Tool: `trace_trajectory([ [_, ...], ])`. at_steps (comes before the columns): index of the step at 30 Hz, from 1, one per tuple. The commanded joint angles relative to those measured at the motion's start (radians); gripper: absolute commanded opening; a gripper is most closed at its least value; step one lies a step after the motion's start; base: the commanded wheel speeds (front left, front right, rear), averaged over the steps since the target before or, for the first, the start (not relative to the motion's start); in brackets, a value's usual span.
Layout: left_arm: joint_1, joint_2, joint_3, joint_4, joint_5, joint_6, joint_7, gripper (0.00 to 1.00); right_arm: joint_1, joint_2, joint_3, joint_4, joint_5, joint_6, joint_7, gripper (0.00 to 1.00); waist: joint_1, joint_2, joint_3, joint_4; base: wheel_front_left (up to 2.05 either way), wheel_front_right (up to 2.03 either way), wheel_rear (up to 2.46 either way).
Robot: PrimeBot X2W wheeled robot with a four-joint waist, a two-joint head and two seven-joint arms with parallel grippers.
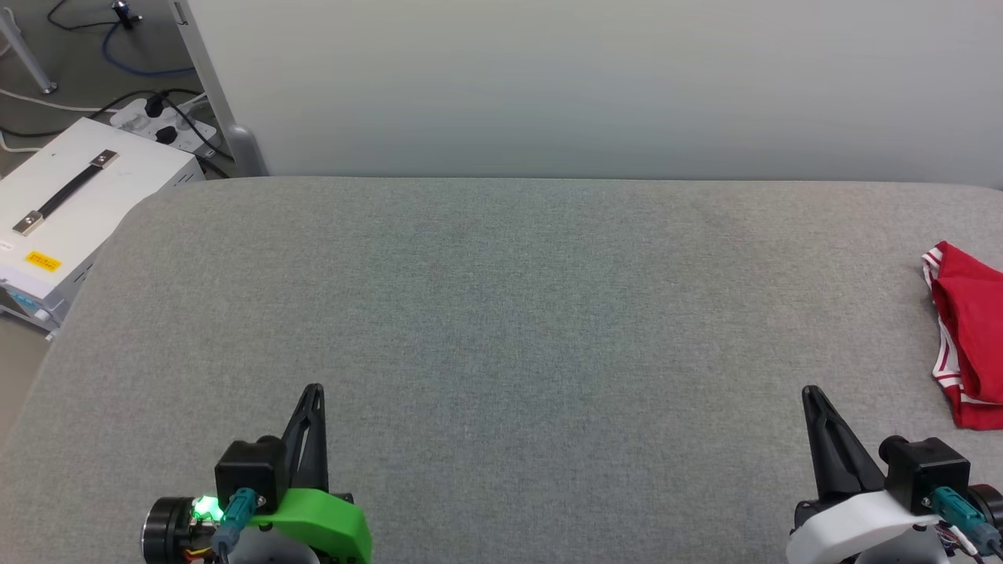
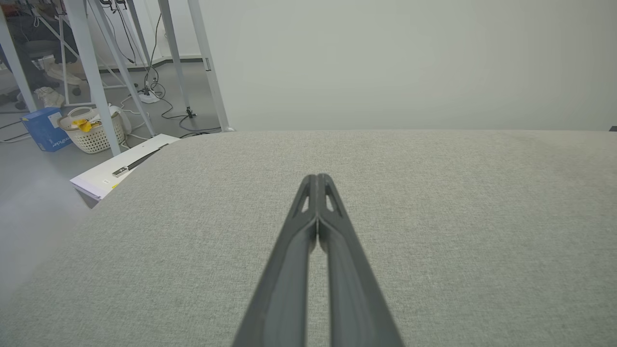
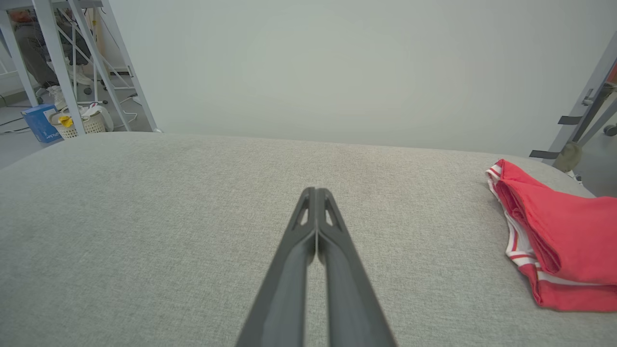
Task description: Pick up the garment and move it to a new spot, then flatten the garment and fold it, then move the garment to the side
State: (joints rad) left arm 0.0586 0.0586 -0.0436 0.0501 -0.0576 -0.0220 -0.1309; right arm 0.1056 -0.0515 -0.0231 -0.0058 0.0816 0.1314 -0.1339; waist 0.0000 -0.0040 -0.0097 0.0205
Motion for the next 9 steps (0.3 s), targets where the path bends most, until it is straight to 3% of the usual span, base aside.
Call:
trace_trajectory([
  [1,-0.02,-0.004,0.005,-0.006,0.01,0.006,0.004,0.0,-0.022,0.0,0.003,0.002,-0.013,0.0,0.006,0.0,0.0,0.002,0.0,0.0,0.0,0.0,0.0],
  [9,-0.025,-0.005,0.01,-0.012,0.016,0.008,0.02,0.0,-0.032,0.001,0.005,0.003,-0.022,0.0,0.022,0.0,0.0,0.0022,0.001,-0.003,0.0,0.0,0.0],
])
